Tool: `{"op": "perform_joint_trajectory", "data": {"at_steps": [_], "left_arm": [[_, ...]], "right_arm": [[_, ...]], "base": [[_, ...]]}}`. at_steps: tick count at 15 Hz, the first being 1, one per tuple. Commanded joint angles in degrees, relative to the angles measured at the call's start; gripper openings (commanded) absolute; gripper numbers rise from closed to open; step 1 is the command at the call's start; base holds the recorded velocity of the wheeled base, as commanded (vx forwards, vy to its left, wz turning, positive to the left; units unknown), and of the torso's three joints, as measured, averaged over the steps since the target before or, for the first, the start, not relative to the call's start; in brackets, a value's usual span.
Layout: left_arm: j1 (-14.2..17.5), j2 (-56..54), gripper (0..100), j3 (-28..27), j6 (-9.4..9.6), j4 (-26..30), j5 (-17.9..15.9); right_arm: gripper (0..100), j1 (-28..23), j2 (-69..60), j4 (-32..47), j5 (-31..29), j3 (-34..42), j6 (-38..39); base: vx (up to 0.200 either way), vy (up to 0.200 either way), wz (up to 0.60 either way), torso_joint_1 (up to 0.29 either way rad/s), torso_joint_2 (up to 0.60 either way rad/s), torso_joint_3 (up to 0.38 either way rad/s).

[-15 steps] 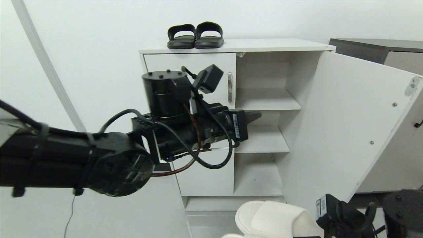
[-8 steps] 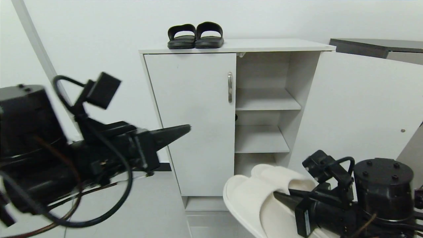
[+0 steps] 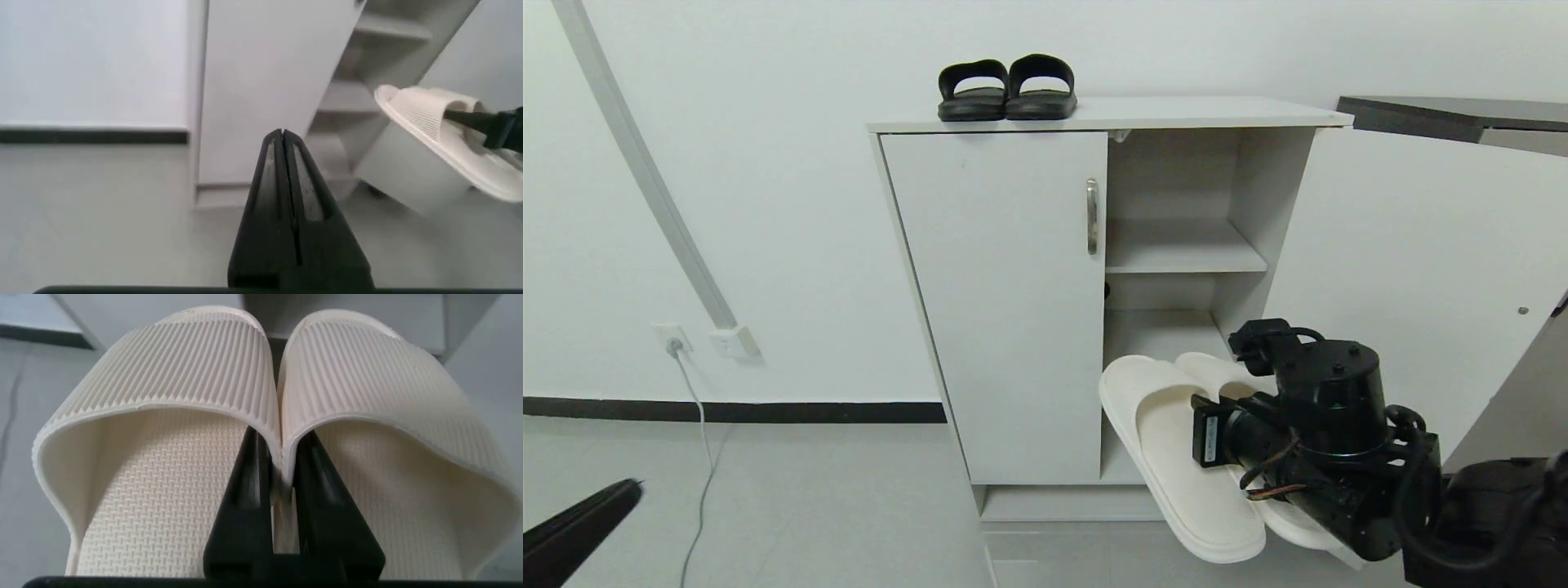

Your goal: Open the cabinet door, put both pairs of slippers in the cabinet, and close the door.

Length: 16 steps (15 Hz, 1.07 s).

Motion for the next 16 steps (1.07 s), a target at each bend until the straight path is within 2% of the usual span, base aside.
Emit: {"op": "perform_joint_trajectory", "data": {"at_steps": [1, 2, 3, 5, 8, 11, 12, 13, 14, 15, 16], "left_arm": [[11.1, -14.5, 0, 4.3, 4.33, 6.0, 3.8], [12.4, -15.2, 0, 5.0, 5.12, 6.0, 3.8], [16.4, -17.6, 0, 8.7, 7.06, 5.8, 3.0], [16.6, -22.1, 0, 12.1, 7.5, 6.0, 1.8], [17.3, -27.1, 0, 16.4, 7.41, 6.0, 1.7], [19.3, -33.7, 0, 17.5, 7.58, 8.4, 1.6], [19.3, -34.1, 0, 17.5, 7.41, 8.2, 2.7], [19.2, -34.3, 0, 17.5, 8.29, 8.2, 2.2], [19.2, -34.4, 0, 17.5, 11.19, 8.6, -0.4], [19.2, -34.4, 0, 17.7, 13.39, 9.9, -7.1], [19.2, -34.3, 0, 17.7, 14.09, 9.6, -12.3]], "right_arm": [[0, -0.6, 2.8, -0.6, -1.2, -0.9, -0.1], [0, -0.6, 2.8, -0.8, -1.2, -0.9, -0.1], [0, -0.6, 2.8, -0.9, -1.3, -0.7, -0.2], [0, -0.6, 2.8, -0.9, -1.3, -0.7, -0.2], [0, -0.5, 2.8, -0.9, -1.3, -0.6, -0.3], [0, -0.2, 2.9, -0.9, -1.3, -0.5, -0.3], [0, -0.1, 3.0, -0.9, -1.3, -0.5, -0.3], [0, 0.0, 3.2, -0.9, -1.4, -0.5, -0.3], [0, 0.0, 3.2, -0.9, -1.4, -0.5, -0.3], [0, 0.3, 3.2, -0.9, -1.4, -0.2, -0.3], [0, 0.7, 3.2, -0.9, -1.4, 0.1, -0.3]], "base": [[0.0, 0.0, 0.0, 0.0, 0.0, 0.0], [0.0, 0.0, 0.0, 0.0, 0.0, 0.0], [0.0, 0.0, 0.0, 0.0, 0.0, 0.0], [0.0, 0.0, 0.0, 0.0, 0.0, 0.0], [0.0, 0.0, 0.0, 0.0, 0.0, 0.0], [0.0, 0.0, 0.0, 0.0, 0.0, 0.0], [0.0, 0.0, 0.0, 0.0, 0.0, 0.0], [0.0, 0.0, 0.0, 0.0, 0.0, 0.0], [0.0, 0.0, 0.0, 0.0, 0.0, 0.0], [0.0, 0.0, 0.0, 0.0, 0.0, 0.0], [0.0, 0.0, 0.0, 0.0, 0.0, 0.0]]}}
